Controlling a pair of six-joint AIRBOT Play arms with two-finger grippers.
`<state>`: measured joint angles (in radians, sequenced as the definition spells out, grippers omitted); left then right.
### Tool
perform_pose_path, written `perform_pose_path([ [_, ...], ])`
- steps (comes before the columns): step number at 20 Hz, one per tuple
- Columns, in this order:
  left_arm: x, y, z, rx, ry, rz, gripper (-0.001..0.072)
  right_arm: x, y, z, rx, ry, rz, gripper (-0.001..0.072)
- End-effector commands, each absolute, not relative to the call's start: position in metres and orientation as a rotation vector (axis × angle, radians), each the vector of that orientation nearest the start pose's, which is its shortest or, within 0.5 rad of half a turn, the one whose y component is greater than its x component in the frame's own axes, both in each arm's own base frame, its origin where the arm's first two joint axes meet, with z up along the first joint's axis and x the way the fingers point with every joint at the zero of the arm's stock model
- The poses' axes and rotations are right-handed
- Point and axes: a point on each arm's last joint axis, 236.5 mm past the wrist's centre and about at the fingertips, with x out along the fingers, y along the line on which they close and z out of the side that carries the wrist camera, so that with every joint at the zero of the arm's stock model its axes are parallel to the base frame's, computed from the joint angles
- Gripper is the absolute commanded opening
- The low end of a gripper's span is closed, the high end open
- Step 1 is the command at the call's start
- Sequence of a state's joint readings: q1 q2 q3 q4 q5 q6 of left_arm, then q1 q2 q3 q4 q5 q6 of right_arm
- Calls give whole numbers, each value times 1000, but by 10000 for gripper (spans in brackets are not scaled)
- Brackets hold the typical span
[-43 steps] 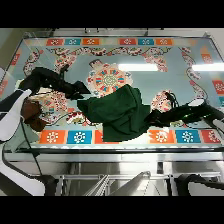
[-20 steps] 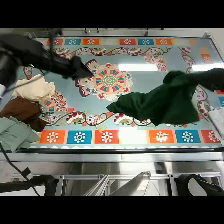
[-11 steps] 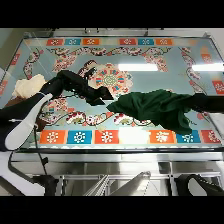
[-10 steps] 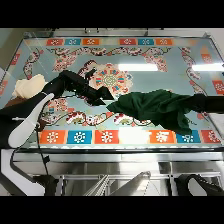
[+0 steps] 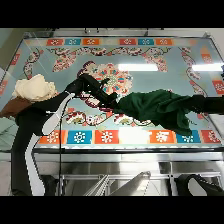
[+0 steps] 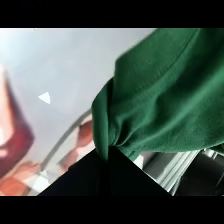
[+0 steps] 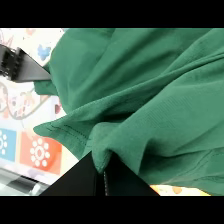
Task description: Fold the shirts.
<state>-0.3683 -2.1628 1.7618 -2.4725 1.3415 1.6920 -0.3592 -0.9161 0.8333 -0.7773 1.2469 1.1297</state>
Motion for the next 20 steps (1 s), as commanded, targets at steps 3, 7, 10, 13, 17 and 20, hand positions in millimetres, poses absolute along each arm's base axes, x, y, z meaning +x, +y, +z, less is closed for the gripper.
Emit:
perform_pose_path([
  [3,379,-347,-44,-470,1742,-1020,18,326,61,91,551,932,446,19],
  [7,386,-329,122,-418,1421,-1221,18,339,73,205,606,578,598,19],
  [10,340,-292,261,-296,1060,-1280,19,319,54,312,496,266,577,19],
  [13,275,-239,363,-160,688,-1182,21,288,42,394,336,20,464,19],
  [17,236,-148,430,-82,307,-731,24,271,49,434,272,-87,440,19],
  [20,222,-96,444,5,183,-450,25,269,45,442,263,-123,405,19],
])
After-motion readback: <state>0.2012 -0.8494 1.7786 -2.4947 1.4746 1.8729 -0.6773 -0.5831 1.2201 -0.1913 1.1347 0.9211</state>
